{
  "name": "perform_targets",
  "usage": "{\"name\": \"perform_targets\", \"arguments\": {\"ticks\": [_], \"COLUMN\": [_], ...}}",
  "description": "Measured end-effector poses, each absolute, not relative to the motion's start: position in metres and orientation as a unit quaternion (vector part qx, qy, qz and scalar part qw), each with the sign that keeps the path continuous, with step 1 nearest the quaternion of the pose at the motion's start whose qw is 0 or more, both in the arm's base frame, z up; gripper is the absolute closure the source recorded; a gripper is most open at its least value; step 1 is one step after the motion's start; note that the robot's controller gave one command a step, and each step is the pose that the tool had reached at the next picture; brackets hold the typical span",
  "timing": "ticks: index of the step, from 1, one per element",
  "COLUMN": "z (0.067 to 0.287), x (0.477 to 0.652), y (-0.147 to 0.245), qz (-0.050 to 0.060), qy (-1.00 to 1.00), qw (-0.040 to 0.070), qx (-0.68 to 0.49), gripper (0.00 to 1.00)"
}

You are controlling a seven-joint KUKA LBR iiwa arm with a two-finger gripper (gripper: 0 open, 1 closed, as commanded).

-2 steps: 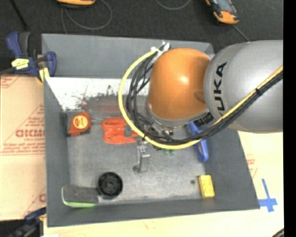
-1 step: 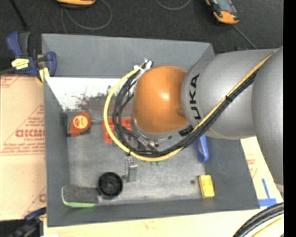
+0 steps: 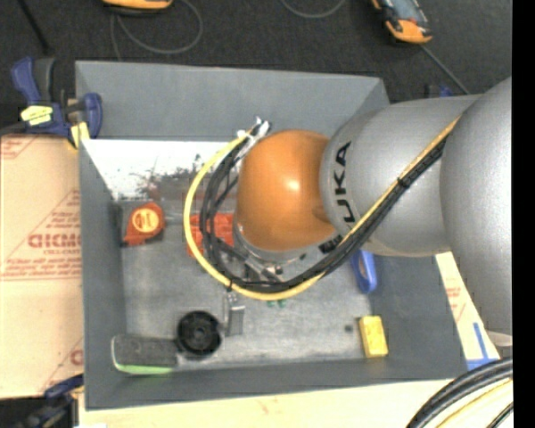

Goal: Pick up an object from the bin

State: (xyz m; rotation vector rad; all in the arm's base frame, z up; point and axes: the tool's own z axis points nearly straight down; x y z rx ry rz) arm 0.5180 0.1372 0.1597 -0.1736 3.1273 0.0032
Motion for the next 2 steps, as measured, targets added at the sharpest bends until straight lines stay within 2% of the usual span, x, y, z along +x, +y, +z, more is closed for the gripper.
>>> {"name": "perform_targets", "arguments": {"ticks": [1, 2], "z": [0.133, 0.095], "x": [0.525, 0.501], "y": [0.122, 0.133], "qz": [0.000, 0.000], "qy": [0.998, 0.995], "qw": [-0.001, 0.005], "qx": [-0.061, -0.098], "gripper": [0.00, 0.00]}}
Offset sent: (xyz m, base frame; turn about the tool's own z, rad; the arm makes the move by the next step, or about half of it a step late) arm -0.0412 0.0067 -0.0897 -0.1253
